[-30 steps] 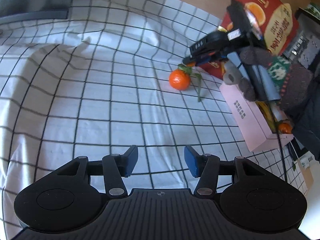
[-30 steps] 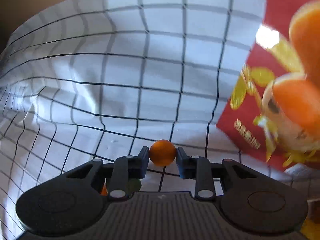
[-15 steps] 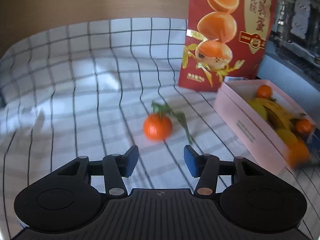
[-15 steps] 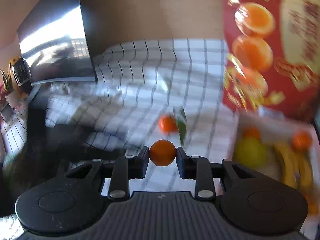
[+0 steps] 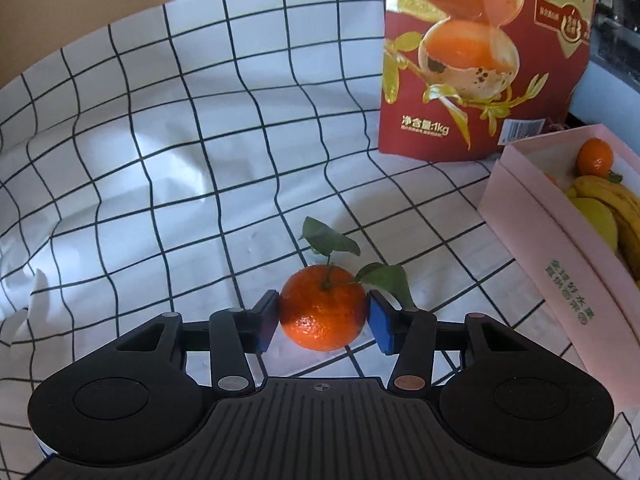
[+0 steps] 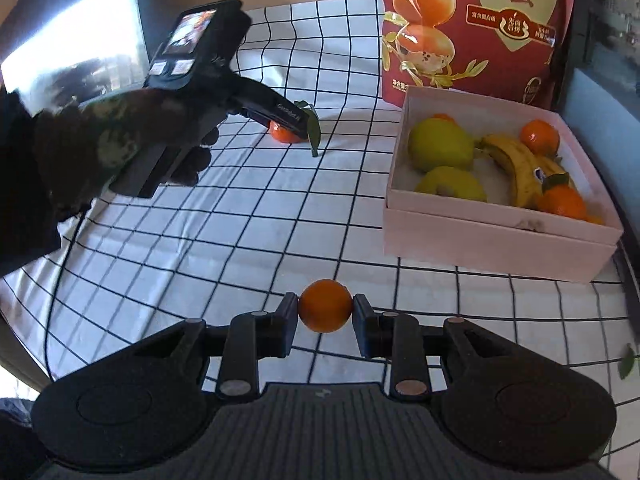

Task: Organize fruits
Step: 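Grasp the leafy mandarin on the table with the left tool while the right tool holds its mandarin, then lower the leafy mandarin into the pink box and open the left tool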

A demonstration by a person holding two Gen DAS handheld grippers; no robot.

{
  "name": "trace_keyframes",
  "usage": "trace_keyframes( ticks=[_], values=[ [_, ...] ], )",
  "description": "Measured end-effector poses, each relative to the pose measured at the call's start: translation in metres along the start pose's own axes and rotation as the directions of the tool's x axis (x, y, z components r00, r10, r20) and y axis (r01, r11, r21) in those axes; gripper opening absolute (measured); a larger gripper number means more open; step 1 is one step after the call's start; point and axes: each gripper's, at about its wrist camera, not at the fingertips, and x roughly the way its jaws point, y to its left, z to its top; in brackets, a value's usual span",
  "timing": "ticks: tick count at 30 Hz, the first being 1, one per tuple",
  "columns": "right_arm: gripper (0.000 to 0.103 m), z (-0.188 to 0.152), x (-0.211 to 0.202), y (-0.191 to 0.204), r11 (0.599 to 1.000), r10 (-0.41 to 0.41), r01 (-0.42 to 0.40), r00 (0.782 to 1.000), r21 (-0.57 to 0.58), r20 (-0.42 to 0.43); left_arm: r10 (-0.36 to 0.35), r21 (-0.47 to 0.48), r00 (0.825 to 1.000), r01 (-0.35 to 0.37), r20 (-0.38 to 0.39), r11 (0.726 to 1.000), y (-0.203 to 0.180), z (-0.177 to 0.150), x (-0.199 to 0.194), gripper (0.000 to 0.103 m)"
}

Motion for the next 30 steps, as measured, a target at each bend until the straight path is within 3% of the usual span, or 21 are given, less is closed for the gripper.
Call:
trace_keyframes(
  ticks=[7, 14, 22, 26, 30],
  values=[
    [0.029, -0.003, 0.006, -0.003, 1.0, 0.004, -0.004, 1.0, -0.003, -0.013, -0.031, 0.005, 1.0, 0.031, 0.002, 1.0, -0.001, -0.004, -0.006, 0.051],
    [0.029, -0.01, 0.004, -0.009, 1.0, 0.02, -0.02, 1.0, -0.02, -0.015, -0.085, -0.018, 0.995, 0.086, 0.056, 0.996, -0.022, -0.037, -0.059, 0.051],
    [0.029, -0.025, -0.001, -0.021, 0.999, 0.004, -0.005, 1.0, -0.054, -0.02, -0.224, 0.009, 0.975, 0.224, 0.013, 0.975, -0.089, -0.095, -0.127, 0.051],
    [0.029, -0.034, -0.007, -0.034, 0.998, -0.037, 0.036, 0.999, -0.047, -0.013, -0.286, 0.029, 0.958, 0.287, -0.031, 0.957, -0.127, -0.116, -0.138, 0.051],
    [0.029, -0.042, -0.013, -0.048, 0.992, -0.111, 0.111, 0.994, -0.055, 0.002, -0.302, 0.075, 0.953, 0.303, -0.032, 0.95, -0.157, -0.124, -0.143, 0.051]
  ],
)
